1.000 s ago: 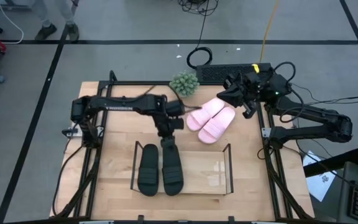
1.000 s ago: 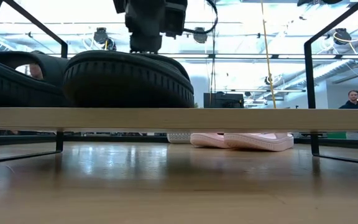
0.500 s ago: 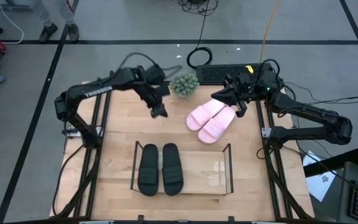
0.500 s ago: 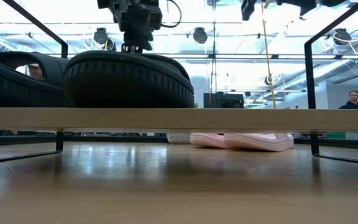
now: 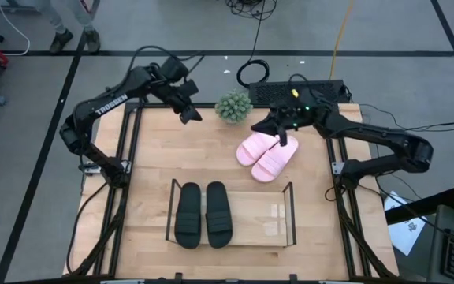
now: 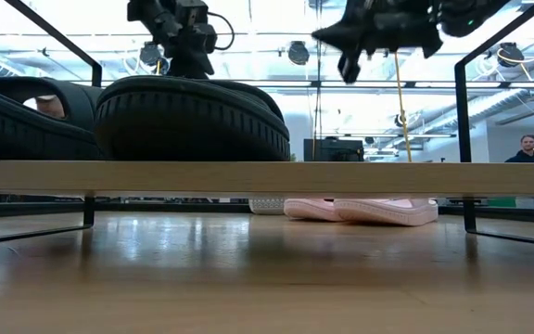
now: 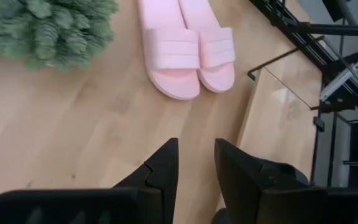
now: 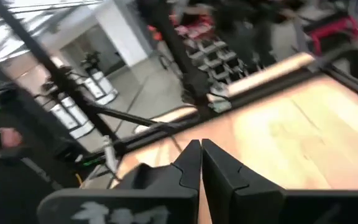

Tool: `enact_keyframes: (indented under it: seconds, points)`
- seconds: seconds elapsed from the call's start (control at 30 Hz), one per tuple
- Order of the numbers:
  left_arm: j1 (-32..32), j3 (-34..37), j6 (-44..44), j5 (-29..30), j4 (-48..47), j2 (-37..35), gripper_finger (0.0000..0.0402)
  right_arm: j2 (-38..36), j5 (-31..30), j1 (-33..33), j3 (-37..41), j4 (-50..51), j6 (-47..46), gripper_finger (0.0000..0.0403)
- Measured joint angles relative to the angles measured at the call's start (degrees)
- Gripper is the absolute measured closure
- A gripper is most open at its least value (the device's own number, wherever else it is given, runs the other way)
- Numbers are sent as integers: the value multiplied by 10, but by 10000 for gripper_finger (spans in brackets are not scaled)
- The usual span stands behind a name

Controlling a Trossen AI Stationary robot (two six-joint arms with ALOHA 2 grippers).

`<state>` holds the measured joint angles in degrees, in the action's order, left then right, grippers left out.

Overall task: Pick and place slides into the shelf
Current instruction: Put the right pink slipper on the shelf

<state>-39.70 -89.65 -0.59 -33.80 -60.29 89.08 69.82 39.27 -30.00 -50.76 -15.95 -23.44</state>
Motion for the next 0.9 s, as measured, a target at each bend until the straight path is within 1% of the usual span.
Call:
enact_keyframes:
  seconds: [0.13, 0.3, 0.33, 0.43, 0.53, 0.67, 0.8, 0.9]
  points:
    - [-12, 0, 18, -1, 0, 0, 298, 29, 4, -36, 0, 4, -44, 399]
    - [-23, 0, 30, -1, 11, 0, 298, 49, 80, -89, 0, 3, -105, 398]
    - [-24, 0, 31, -1, 18, 0, 298, 51, 89, -96, 0, 1, -113, 397]
    - [-24, 0, 25, -2, 60, 0, 298, 52, 90, -108, 0, 2, -119, 385]
    - [-21, 0, 20, -2, 106, 0, 298, 52, 90, -112, 0, 2, -116, 362]
    - [-21, 0, 1, -3, 150, 0, 298, 52, 96, -114, 0, 9, -119, 319]
    - [-21, 0, -15, -4, 162, 0, 298, 52, 130, -123, 0, 49, -107, 275]
    - [-21, 0, -32, -4, 168, 0, 298, 52, 154, -130, 0, 97, -84, 253]
